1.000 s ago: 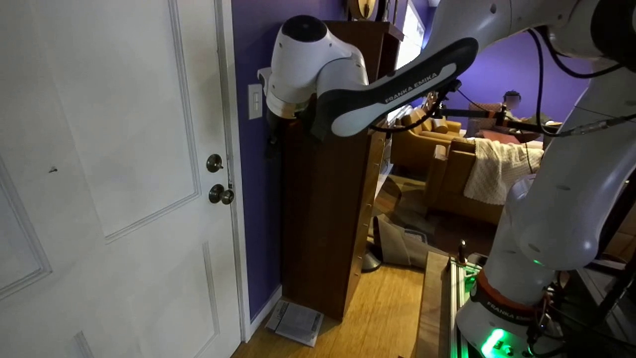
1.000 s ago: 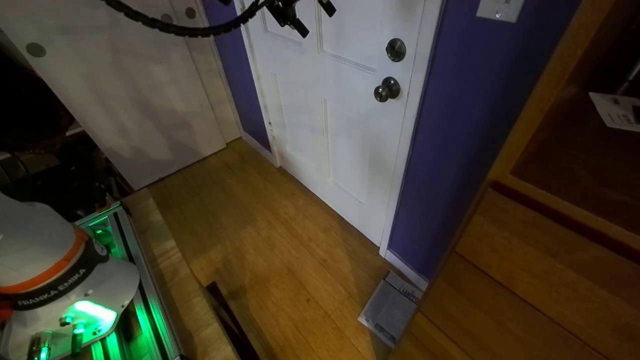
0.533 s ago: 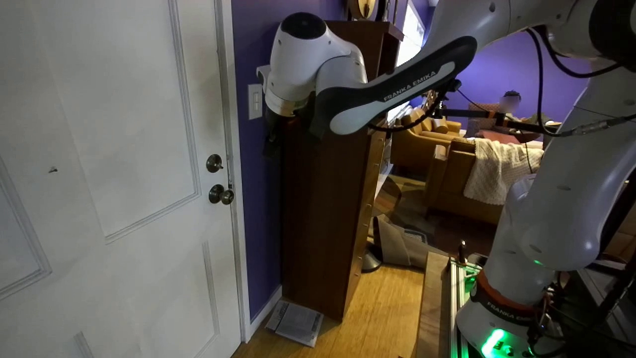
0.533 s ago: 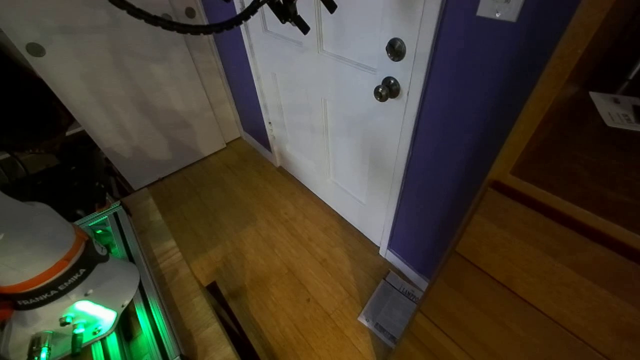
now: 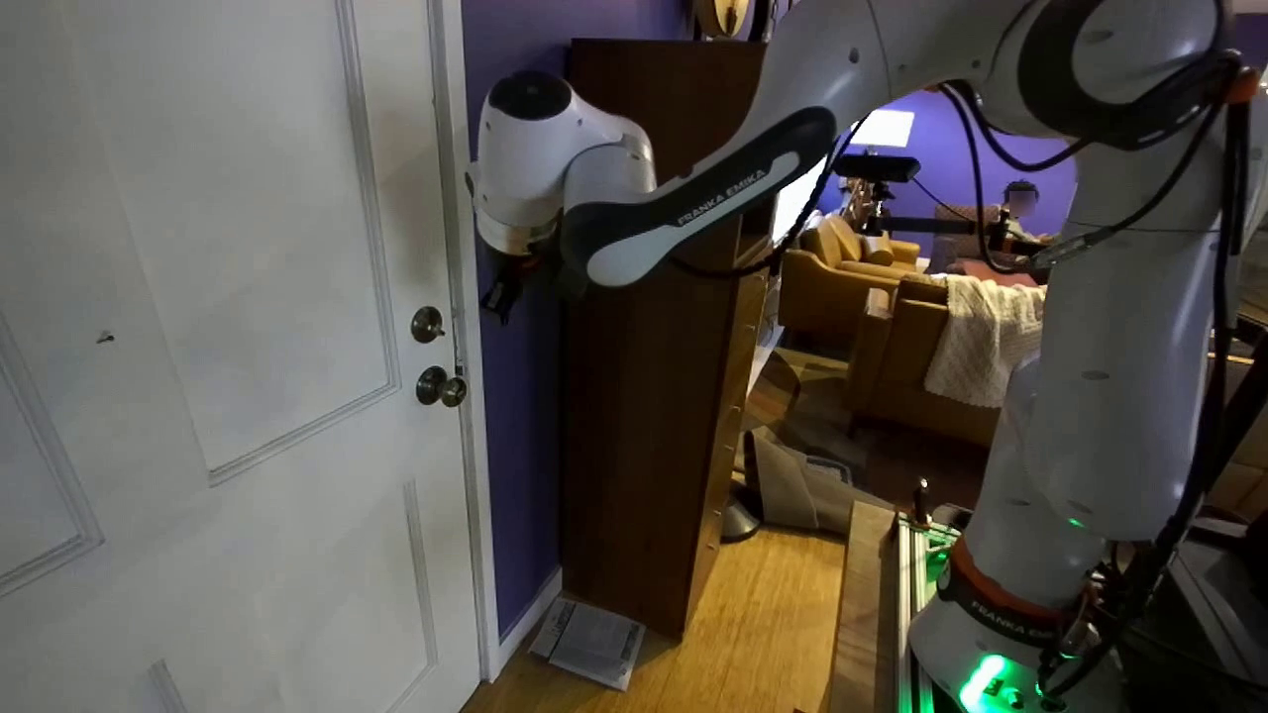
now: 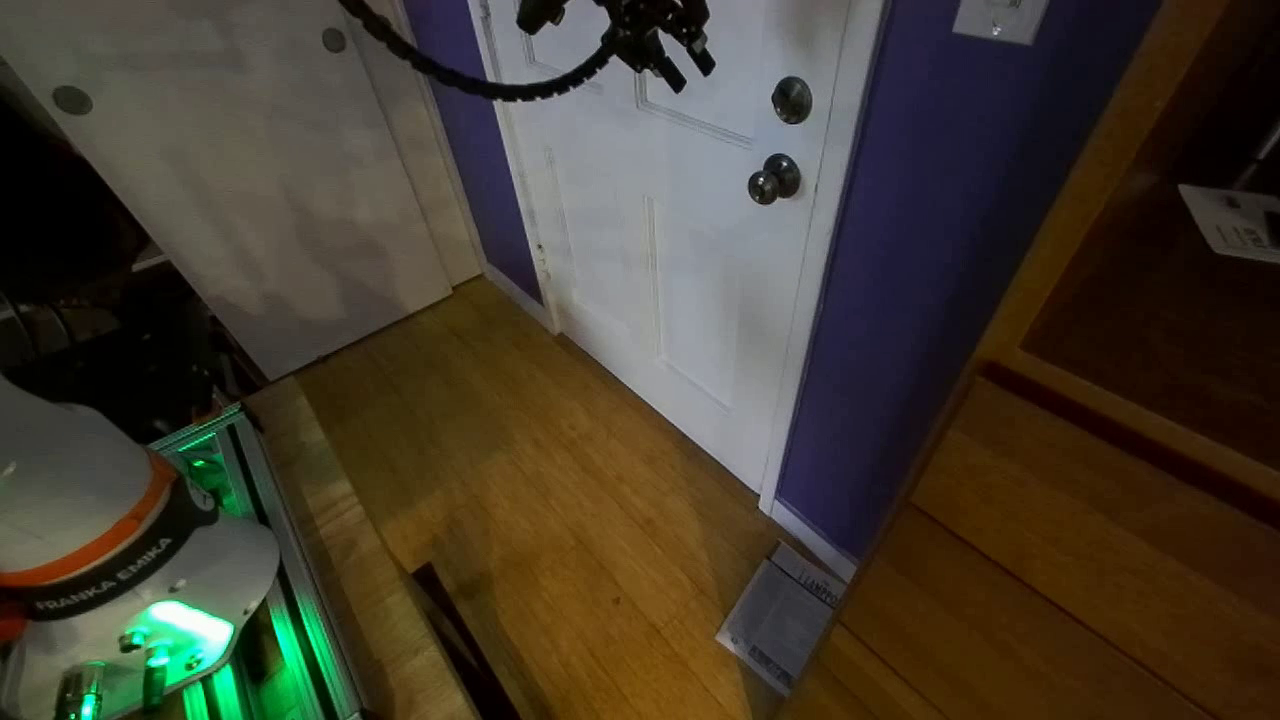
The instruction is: Lock the door
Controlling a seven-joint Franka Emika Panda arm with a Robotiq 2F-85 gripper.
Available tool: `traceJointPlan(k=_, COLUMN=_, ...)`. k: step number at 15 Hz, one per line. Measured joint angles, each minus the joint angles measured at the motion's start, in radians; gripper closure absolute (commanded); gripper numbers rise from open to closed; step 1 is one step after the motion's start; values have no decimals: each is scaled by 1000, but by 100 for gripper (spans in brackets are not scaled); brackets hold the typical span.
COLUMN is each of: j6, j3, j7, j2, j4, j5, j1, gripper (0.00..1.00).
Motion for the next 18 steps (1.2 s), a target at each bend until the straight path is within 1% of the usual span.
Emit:
traceJointPlan(k=1, j6=0, j3=-9, j7=1, j2=39, j4=34, j5=-1, j1=14, gripper=89)
traceJointPlan(k=2, j6=0, j3=-20, j7=6, j2=78, j4=69, j5=-3, j1=30, gripper=96)
traceJointPlan(k=3, j6=0, j3=-32, j7=13, j2=113, j4=103, j5=-8, j1=46, gripper=99)
traceJointPlan(k=6, j6=0, j3=-70, j7=31, j2=206, j4=197, j5=-20, j1=91, gripper=100)
traceJointPlan(k=10, j6=3, j3=-115, j7=45, j2=293, j4=295, j5=-35, j1=138, gripper=100)
traceJointPlan(k=18, j6=49, j3=-184, j7=62, j2=406, j4=424, j5=-60, j1=181, gripper=100)
